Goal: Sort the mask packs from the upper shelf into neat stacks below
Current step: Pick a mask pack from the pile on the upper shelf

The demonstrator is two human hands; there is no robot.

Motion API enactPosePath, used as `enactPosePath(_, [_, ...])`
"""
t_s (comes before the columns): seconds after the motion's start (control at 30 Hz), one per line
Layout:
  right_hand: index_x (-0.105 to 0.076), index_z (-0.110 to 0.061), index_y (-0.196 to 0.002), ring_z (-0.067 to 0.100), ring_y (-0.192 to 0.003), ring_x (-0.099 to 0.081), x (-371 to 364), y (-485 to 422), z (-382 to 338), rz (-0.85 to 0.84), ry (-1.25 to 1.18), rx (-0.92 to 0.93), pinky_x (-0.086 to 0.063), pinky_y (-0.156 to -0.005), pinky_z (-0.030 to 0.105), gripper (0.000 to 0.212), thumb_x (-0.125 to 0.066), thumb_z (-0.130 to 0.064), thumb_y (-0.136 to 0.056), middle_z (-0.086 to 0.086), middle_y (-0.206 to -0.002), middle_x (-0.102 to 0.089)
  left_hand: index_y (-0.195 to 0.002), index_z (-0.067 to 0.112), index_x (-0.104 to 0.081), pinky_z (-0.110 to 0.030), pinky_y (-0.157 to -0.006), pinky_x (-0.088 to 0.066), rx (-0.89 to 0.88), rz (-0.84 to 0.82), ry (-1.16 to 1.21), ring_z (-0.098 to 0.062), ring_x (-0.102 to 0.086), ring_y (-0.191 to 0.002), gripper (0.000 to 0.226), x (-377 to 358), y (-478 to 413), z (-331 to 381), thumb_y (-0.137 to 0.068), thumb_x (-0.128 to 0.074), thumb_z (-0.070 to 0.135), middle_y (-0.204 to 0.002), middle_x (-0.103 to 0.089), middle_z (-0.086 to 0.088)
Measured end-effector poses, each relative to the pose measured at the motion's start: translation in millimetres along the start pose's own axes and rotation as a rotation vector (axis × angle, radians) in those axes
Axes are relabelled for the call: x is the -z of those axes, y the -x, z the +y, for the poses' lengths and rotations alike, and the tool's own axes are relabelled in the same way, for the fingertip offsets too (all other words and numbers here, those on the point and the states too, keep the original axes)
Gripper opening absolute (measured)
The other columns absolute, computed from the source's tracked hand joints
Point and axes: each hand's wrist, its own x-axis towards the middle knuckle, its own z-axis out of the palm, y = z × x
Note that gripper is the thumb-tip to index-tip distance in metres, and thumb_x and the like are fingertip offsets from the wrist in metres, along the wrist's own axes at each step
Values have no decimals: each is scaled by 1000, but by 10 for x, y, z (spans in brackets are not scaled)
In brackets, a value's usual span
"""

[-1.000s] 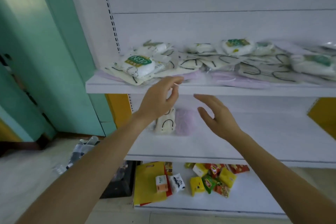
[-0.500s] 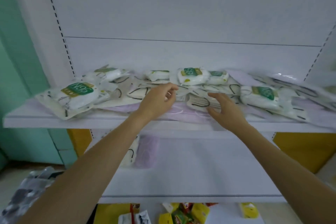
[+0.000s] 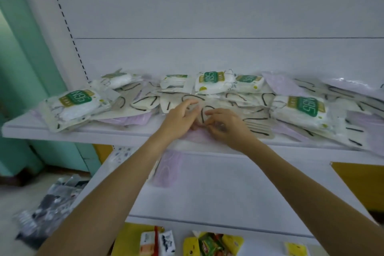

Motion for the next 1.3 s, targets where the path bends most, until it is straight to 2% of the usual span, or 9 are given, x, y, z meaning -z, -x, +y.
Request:
enactPosePath(0.1, [-73, -6, -90, 12, -101, -60, -19, 170, -84, -93, -147, 27, -44, -90, 13, 19, -62, 0, -77, 2, -110, -67, -129, 18, -50, -34, -86, -50, 64, -25, -38, -21, -64, -86, 41, 14, -17, -1, -90, -61, 24, -108, -64, -7])
enactPosePath(0.17, [-73, -9, -89, -2, -97, -55, 8, 208, -155, -181, -168, -10, -36, -84, 1, 17, -62, -1, -79, -5, -109, -66, -129, 17, -48, -30, -71, -50, 119, -88, -8, -19, -62, -73, 46, 12, -2, -5, -86, -65, 12, -92, -65, -9])
enactPosePath(0.37, [-66, -10, -103, 12, -90, -57, 167, 36, -334, 145, -193, -242, -44, -83, 23, 24, -53, -1, -86, 2, -102, -64, -126, 16, -50, -17, -47, -37, 153, -80, -27, -11, -44, -53, 52, 200, 104, 17, -80, -57, -7, -65, -45, -1])
enactPosePath(0.6, [-32, -19, -144, 24, -135, -29, -91, -415, -421, -221, 176, -260, -23, -109, 32, 59, -48, -8, -88, 7, -147, -37, -127, 14, -58, -13, -54, -44, 254, -64, -28, -20, -55, -117, 38, 795, 475, -143, -94, -43, 3, -133, -55, -4])
enactPosePath(0.73, [-56, -19, -128, 28, -116, -49, -342, -500, -547, -111, 353, -234, -38, -93, 33, 37, -44, -13, -94, 11, -123, -59, -118, 10, -63, -6, -49, -40, 323, -12, 8, -5, -57, -80, 27, 1166, 759, -344, -92, -55, 10, -112, -62, -9])
enactPosePath(0.93, [-74, -4, -89, 30, -93, -66, -729, -164, -1019, 376, 55, 29, -49, -86, 38, 24, -52, -12, -83, 15, -94, -72, -121, 5, -55, -10, -74, -33, 318, 274, 60, -12, -43, -118, 34, 1459, 1124, -648, -88, -55, -1, -126, -48, -6])
enactPosePath(1.13, [-73, -8, -99, 19, -106, -60, -1283, 263, -1566, 91, -85, 230, -44, -92, 27, 32, -48, -24, -87, 8, -107, -70, -81, 16, -51, -23, -58, -48, 427, 274, 293, -12, -53, -67, 20, 1307, 1233, -677, -97, -47, 27, -75, -51, 0])
enactPosePath(1.2, [-71, -8, -105, 19, -105, -61, -1242, 321, -1582, 22, -47, 263, -44, -91, 26, 37, -45, -31, -92, 8, -110, -69, -99, 14, -52, -26, -71, -45, 381, 264, 220, -16, -53, -87, 7, 1282, 1257, -718, -93, -54, 13, -94, -51, -1])
enactPosePath(1.3, [-64, -4, -116, 28, -109, -60, -913, 314, -1366, 116, 46, 47, -39, -96, 30, 53, -37, -42, -92, 13, -118, -65, -145, 20, -26, -32, -98, -46, 320, 221, 227, -17, -40, -128, 65, 1278, 1273, -749, -90, -54, -1, -139, -38, -3])
